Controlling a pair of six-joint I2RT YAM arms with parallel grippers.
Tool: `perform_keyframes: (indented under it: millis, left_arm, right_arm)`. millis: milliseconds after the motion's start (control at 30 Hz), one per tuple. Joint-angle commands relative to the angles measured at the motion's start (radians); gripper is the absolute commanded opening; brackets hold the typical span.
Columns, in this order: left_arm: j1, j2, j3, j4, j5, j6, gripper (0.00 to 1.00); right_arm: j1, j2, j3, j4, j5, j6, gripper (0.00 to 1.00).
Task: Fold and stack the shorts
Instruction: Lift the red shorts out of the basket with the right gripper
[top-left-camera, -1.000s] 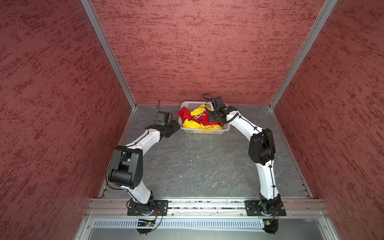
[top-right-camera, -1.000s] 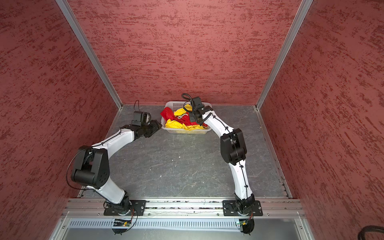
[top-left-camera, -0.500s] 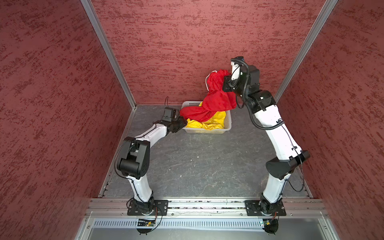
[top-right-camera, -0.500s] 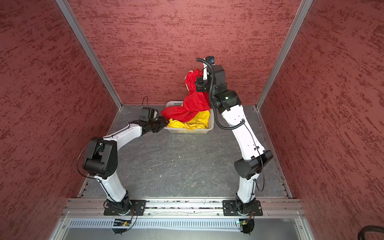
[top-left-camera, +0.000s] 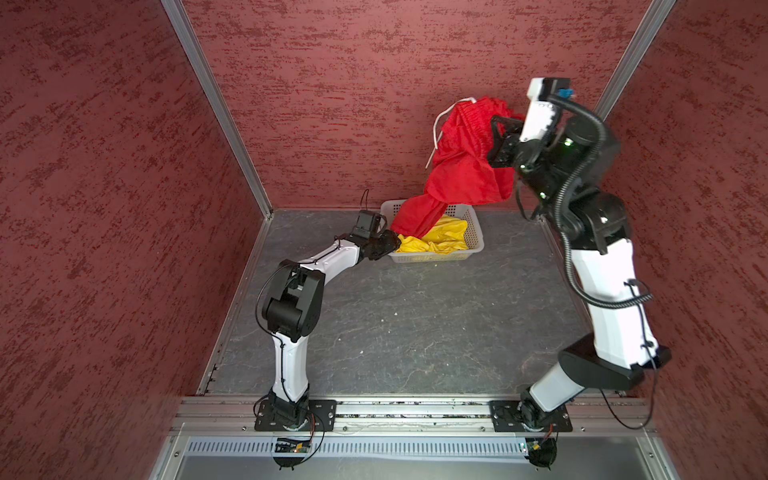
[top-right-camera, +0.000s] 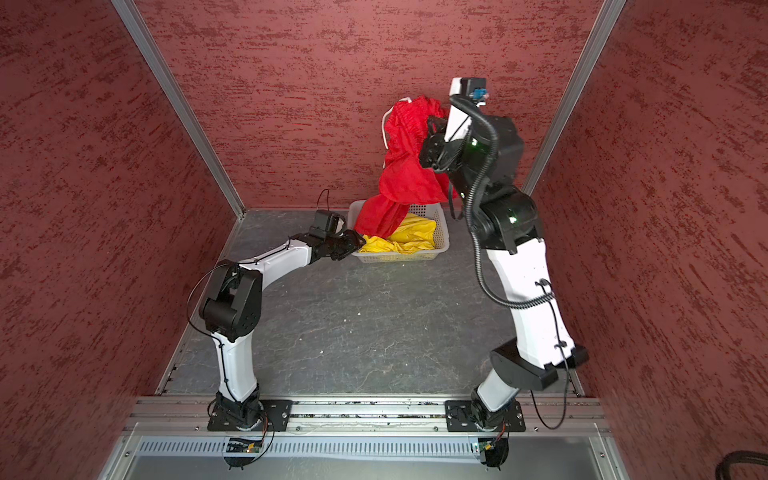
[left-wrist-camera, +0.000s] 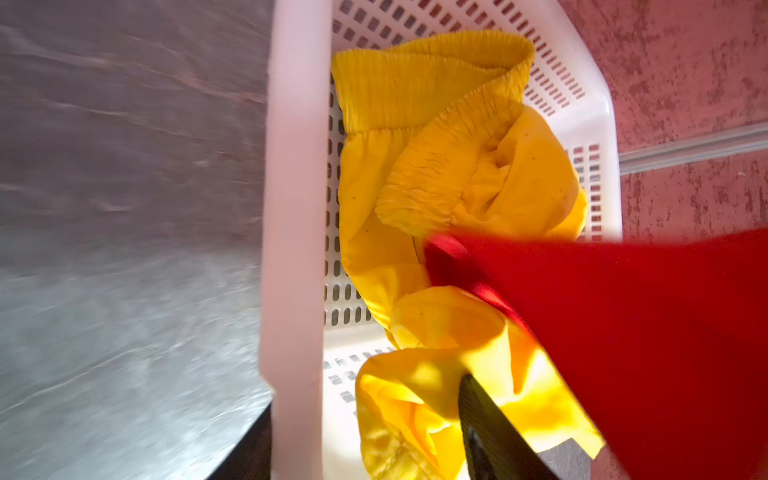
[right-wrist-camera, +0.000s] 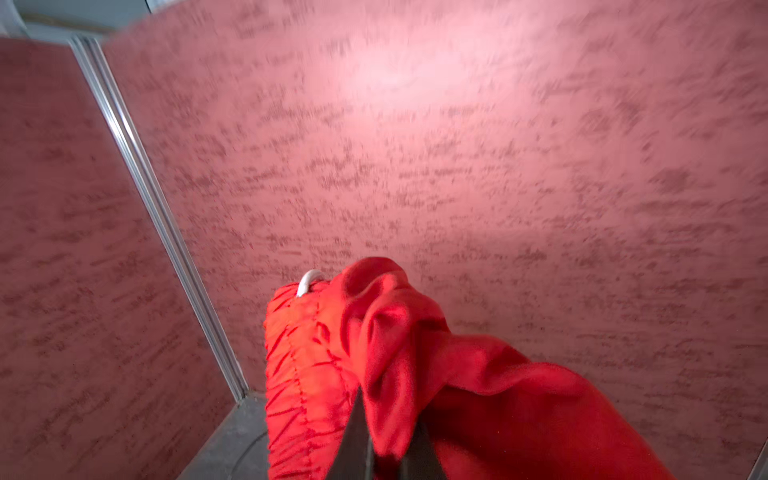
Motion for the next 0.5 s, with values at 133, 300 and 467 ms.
perform_keyframes:
  millis: [133,300,467]
  left_arm:
    - [-0.085,0.106,0.178,-0.012,0.048,0.009,0.64]
    - [-0.136,0.163,0.302,-0.048,0.111,0.005,0.66]
    - [-0.124,0.05,0.259,-0.075,0.096,0.017,0.66]
  right_arm:
    - [-0.002,-0.228,-0.074,0.122,0.009,0.024,0.0]
    - [-0.001,-0.245,-0.064,0.05,-0.058,0.068,0.0]
    - [-0.002,-0.271,-0.134,0.01,-0.143,0.134,0.0]
